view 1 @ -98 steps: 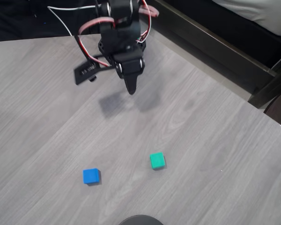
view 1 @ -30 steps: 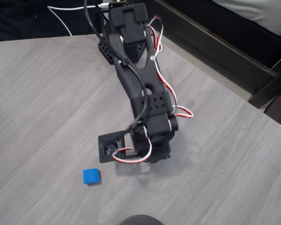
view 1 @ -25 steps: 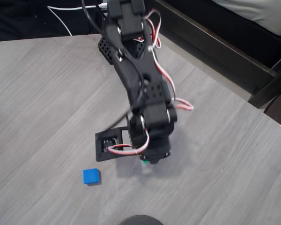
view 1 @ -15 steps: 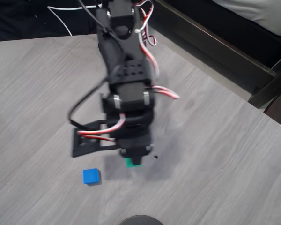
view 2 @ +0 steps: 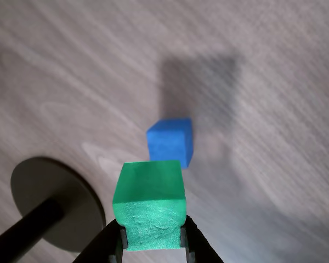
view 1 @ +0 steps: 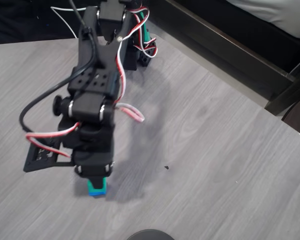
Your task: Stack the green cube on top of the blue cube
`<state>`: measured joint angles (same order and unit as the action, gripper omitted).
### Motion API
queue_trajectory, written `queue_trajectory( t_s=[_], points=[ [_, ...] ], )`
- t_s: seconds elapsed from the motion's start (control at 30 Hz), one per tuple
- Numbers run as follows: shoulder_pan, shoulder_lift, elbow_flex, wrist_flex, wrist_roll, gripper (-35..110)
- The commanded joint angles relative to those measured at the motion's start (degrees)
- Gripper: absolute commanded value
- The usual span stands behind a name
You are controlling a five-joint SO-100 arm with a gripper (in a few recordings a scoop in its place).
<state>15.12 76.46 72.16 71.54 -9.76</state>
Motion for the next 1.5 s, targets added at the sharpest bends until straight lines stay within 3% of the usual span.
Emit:
queue_trajectory(
  t_s=[0.0,0.73,1.1,1.47],
  points=[
    [0.53,-0.44,-2.9,-1.49,-0.62,0],
    [1.58,-5.19,-3.6,-3.08,-0.62,0],
    [1.14,-6.68,-3.6,-3.16,-0.62,28],
    [0.44,-5.71,-3.6,-3.25,-0.26,29]
  ],
)
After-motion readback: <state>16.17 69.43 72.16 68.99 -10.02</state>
